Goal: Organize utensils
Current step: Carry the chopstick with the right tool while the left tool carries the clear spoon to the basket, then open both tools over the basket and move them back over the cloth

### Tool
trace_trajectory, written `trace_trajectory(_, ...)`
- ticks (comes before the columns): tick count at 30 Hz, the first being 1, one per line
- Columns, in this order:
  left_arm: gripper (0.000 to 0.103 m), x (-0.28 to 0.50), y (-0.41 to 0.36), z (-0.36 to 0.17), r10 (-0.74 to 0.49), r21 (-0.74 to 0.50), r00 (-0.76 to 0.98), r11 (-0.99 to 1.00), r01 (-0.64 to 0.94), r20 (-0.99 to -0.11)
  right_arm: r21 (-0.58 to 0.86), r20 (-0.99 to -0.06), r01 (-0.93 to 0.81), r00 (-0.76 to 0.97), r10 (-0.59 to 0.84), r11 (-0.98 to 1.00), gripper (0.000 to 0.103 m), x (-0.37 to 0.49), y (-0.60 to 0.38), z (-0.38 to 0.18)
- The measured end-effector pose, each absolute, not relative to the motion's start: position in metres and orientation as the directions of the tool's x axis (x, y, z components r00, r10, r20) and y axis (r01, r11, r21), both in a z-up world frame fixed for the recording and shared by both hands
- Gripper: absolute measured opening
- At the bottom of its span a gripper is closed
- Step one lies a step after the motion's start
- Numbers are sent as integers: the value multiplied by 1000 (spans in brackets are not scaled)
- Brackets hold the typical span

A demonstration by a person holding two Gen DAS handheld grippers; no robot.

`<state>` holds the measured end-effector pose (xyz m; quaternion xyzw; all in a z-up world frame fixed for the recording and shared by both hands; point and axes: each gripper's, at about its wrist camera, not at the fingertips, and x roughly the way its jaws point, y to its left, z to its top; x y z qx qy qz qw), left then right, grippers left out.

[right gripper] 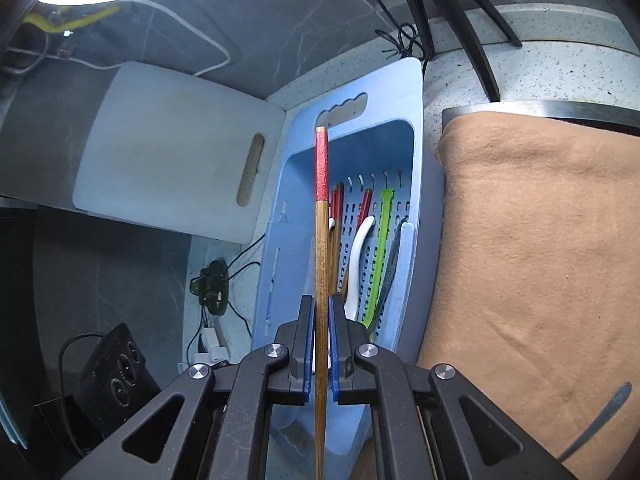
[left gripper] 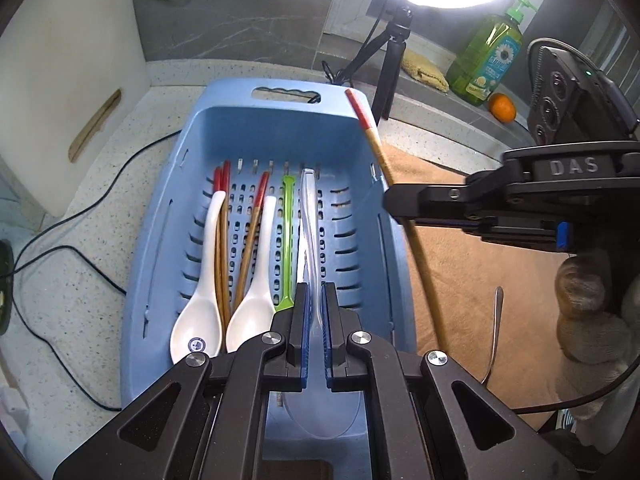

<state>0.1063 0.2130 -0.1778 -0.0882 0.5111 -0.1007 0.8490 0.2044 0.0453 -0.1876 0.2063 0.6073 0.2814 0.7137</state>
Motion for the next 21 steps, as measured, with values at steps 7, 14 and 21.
trace_trajectory(7, 4, 108, 215, -184, -258, -256, 450, 964, 65, -855, 599, -780, -156, 110, 617, 785, 6, 209, 52, -196)
trace_trajectory(14, 9, 109, 218, -185, -237, -245, 447, 969, 40, -862, 580, -789, -180, 118, 603, 794, 9, 211, 51, -192)
trace_trajectory(21, 12, 99, 215, -176, -216, -233, 464, 972, 21, -859, 574, -790, -197, 122, 601, 795, 9, 208, 46, -183)
